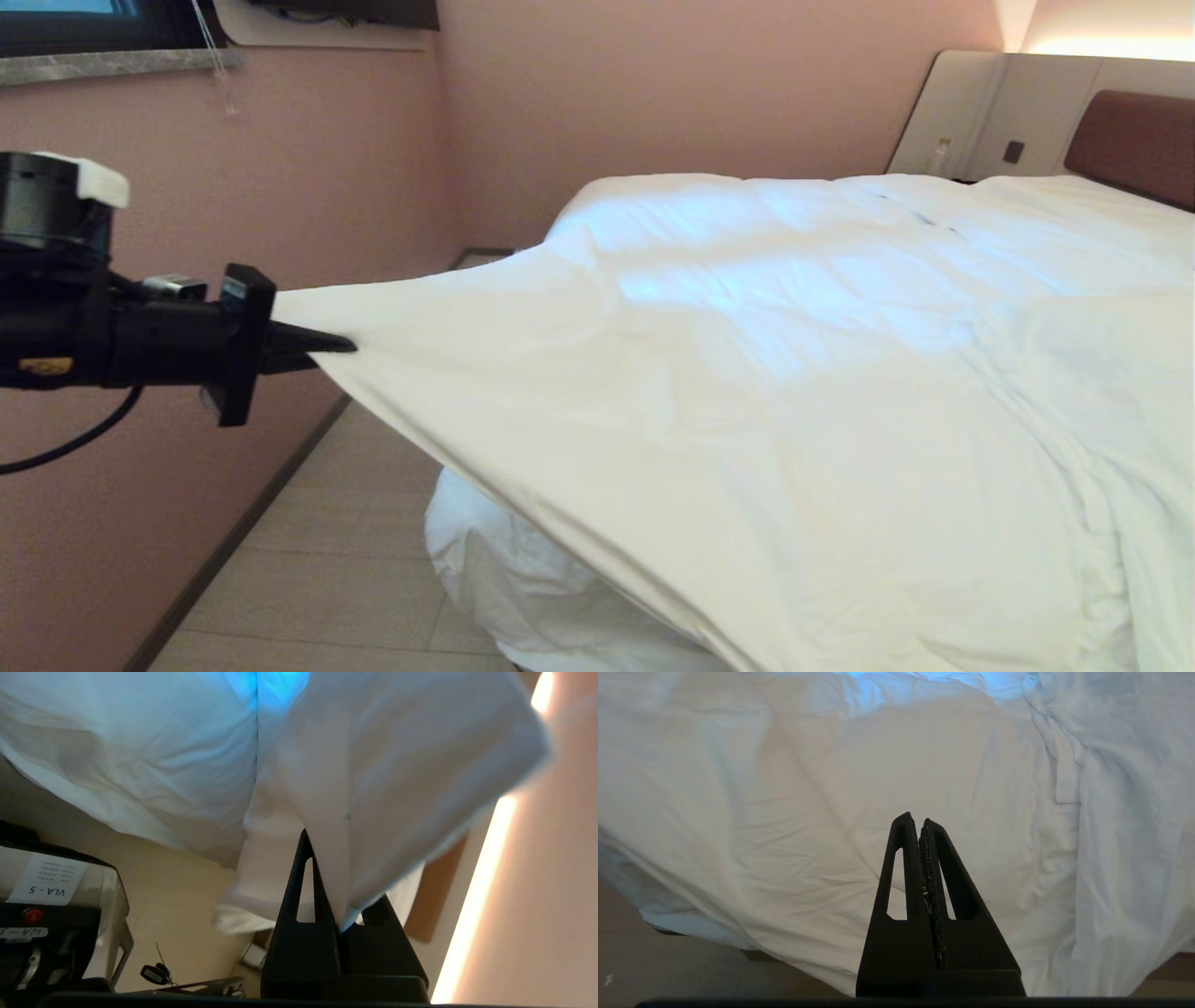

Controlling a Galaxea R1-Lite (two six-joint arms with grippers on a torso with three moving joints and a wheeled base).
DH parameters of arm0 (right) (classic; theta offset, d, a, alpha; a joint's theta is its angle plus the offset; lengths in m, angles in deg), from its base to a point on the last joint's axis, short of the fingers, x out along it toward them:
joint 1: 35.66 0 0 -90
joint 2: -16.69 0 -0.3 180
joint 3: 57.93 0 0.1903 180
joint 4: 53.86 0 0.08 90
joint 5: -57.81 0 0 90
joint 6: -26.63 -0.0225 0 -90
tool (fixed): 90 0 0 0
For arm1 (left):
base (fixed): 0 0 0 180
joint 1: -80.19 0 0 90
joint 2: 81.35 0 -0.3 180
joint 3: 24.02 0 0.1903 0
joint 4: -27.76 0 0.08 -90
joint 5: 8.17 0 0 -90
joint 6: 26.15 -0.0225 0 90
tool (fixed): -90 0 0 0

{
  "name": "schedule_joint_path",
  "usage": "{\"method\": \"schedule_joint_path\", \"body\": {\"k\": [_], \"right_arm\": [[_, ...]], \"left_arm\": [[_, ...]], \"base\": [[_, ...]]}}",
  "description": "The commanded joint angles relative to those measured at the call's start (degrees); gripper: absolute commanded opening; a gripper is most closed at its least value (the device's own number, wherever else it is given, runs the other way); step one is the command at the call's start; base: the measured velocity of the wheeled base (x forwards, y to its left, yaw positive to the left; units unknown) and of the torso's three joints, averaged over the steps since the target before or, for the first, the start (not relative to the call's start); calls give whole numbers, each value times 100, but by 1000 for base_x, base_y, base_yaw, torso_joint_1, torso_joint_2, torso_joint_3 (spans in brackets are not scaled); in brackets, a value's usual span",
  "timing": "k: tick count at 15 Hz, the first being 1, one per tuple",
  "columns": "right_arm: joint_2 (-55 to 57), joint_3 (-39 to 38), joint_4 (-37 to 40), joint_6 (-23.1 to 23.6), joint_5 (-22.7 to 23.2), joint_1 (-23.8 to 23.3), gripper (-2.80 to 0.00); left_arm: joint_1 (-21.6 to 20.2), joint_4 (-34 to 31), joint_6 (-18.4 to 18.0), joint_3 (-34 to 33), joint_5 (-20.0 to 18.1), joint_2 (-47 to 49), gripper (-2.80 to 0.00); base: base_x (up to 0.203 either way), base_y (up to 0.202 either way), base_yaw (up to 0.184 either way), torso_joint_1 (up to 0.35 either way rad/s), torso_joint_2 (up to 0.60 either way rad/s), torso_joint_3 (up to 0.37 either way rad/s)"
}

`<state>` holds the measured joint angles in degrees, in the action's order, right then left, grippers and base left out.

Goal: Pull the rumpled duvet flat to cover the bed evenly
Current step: Flatten the corners of the folded blanket

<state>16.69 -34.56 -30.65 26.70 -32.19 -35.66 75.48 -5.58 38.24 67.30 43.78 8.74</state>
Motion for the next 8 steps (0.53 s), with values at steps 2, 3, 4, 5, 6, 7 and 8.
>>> {"method": "schedule_joint_path", "body": {"k": [2,3,4,5,6,7,8], "right_arm": [[0,0,-2,1,0,0,-280],[0,0,-2,1,0,0,-280],[0,0,-2,1,0,0,-280],[0,0,-2,1,0,0,-280],[0,0,-2,1,0,0,-280],[0,0,-2,1,0,0,-280],[0,0,-2,1,0,0,-280]], "left_arm": [[-664,7,13,-565,-377,-941,-280],[-791,4,13,-781,-521,-1175,-280],[-856,2,12,-1004,-595,-1375,-280],[-875,3,10,-1283,-617,-1688,-280],[-884,1,1,-1587,-631,-2013,-280],[-887,-7,-5,-1850,-642,-2315,-280],[-883,-21,-9,-2125,-662,-2656,-280]], "base": [[0,0,0,0,0,0],[0,0,0,0,0,0],[0,0,0,0,0,0],[0,0,0,0,0,0],[0,0,0,0,0,0],[0,0,0,0,0,0],[0,0,0,0,0,0]]}}
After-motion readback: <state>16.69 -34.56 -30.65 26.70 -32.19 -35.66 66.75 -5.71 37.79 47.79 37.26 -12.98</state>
